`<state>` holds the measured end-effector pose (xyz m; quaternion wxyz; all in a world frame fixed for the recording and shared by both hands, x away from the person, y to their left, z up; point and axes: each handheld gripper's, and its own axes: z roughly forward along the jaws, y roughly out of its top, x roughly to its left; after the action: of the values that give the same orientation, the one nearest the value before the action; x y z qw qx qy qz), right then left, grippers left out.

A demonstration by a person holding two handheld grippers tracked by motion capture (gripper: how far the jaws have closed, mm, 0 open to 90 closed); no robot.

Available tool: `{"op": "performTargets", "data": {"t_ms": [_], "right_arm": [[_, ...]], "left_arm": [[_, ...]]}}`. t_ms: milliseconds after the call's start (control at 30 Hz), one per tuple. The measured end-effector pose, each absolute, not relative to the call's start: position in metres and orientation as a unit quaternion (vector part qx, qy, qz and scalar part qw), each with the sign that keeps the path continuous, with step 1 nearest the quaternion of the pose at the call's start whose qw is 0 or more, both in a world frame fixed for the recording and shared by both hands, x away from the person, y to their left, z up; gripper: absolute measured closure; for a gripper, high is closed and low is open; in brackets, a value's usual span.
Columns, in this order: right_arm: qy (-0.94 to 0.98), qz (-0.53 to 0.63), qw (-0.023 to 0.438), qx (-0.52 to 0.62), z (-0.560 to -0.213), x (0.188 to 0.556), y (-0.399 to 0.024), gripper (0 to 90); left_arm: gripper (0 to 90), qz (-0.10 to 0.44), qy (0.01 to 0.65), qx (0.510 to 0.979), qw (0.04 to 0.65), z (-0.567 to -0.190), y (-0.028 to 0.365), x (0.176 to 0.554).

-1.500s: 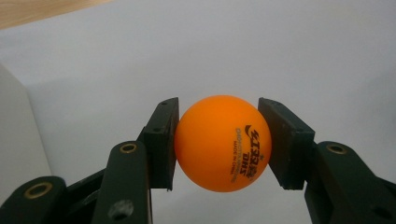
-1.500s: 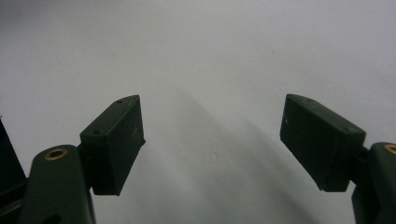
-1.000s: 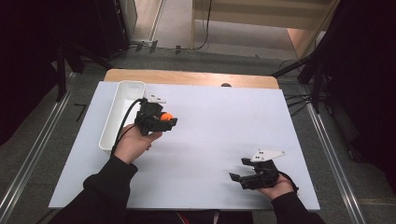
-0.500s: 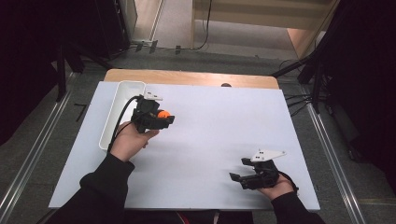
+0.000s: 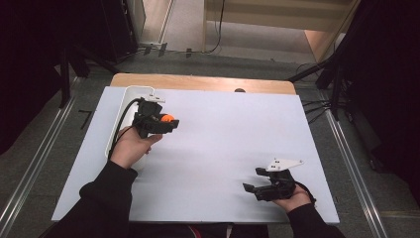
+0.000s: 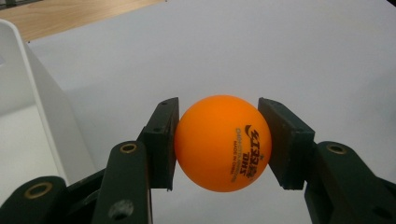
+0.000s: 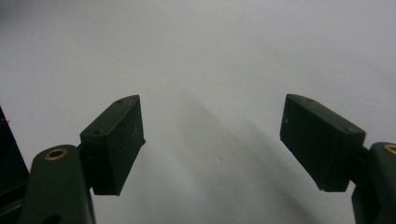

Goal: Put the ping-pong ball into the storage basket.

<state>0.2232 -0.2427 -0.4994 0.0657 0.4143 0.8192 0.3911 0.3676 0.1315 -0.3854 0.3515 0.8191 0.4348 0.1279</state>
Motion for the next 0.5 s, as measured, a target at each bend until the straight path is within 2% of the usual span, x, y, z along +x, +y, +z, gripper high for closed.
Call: {"op": "performTargets", "data": {"t_ms": [500], "right_arm": [[0.815, 0.403, 0.066, 0.411, -0.497, 0.226, -0.242, 20.7]], "left_arm": [[51.0, 0.135, 0.445, 0.814, 0.348, -0.383, 0.149, 0.371]]}}
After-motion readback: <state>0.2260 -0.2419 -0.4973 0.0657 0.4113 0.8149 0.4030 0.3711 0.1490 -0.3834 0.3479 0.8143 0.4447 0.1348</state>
